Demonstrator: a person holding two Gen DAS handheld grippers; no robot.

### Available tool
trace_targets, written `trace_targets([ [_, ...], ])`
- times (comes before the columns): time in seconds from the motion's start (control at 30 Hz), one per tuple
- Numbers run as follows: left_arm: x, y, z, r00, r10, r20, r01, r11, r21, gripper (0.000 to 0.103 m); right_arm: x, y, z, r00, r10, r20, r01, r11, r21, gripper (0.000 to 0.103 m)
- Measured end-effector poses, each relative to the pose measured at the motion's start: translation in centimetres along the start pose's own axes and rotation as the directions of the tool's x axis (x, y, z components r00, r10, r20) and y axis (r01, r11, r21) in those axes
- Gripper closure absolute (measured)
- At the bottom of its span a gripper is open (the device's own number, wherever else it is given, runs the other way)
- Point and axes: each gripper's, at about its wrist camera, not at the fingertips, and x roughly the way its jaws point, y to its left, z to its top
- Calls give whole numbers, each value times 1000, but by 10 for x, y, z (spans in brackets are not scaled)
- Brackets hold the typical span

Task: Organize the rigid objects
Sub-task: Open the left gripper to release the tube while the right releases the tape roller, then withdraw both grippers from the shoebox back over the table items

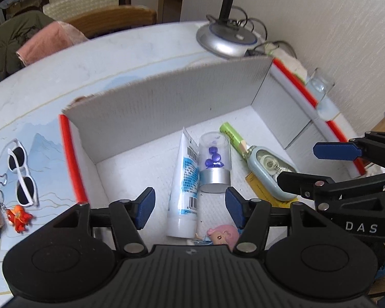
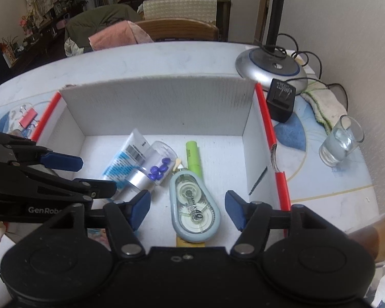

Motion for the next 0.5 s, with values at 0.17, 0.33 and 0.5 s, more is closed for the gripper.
trace_targets([
  [0.17,-24,10,-6,998,-3,61,3,1000,1,44,-17,8,-2,999,-1,33,0,1000,6,36],
  [0.33,-50,23,-15,993,-9,114,10,1000,-6,44,-35,21,-4,997,7,75,-7,1000,5,31],
  [0.5,-74,39,-27,987,-21,157,22,1000,-7,44,-50,35,-7,994,10,106,-11,1000,13,30],
])
